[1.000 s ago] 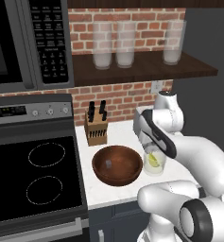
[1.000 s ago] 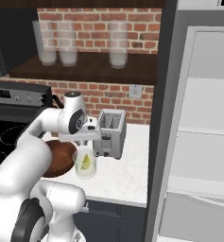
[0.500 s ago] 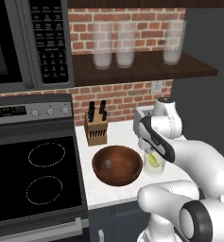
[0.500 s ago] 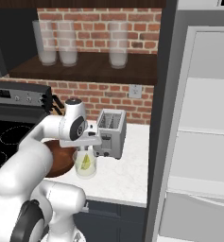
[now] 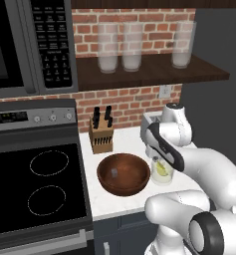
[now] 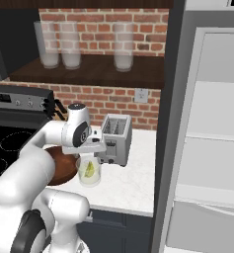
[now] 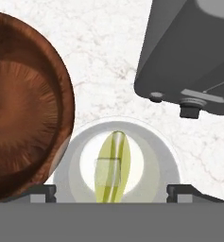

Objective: Grab a lemon wedge from the fridge and one ice cube from the ice bowl, and put them in the glass of lemonade.

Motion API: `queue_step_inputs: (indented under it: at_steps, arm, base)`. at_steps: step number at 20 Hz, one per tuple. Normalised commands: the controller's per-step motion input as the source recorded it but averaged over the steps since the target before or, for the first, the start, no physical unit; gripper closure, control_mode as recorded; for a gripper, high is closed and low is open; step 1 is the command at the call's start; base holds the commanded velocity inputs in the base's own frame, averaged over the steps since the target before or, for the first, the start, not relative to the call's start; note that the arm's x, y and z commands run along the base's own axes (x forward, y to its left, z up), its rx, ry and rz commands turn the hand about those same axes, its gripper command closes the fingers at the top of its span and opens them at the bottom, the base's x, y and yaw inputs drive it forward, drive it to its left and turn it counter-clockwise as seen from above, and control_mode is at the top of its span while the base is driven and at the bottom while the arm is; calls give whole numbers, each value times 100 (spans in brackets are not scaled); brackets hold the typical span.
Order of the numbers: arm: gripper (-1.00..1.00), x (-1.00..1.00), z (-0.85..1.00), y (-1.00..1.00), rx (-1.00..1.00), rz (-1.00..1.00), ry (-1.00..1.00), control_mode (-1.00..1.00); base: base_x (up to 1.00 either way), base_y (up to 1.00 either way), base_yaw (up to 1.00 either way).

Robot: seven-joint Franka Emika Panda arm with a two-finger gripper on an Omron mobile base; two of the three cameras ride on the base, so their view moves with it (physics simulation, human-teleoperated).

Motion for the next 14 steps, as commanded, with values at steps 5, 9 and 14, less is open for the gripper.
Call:
queue_step_inputs:
  at_steps: [5, 9, 14]
  arm:
    - [-100, -3, 0, 0, 0, 0, 0, -100]
    - [-100, -17, 4, -3, 1, 0, -1, -100]
    - [-100, -28, 11, -1, 2, 0, -2, -100]
  base:
    - [0, 0, 0]
    - [0, 0, 0]
    - [0, 0, 0]
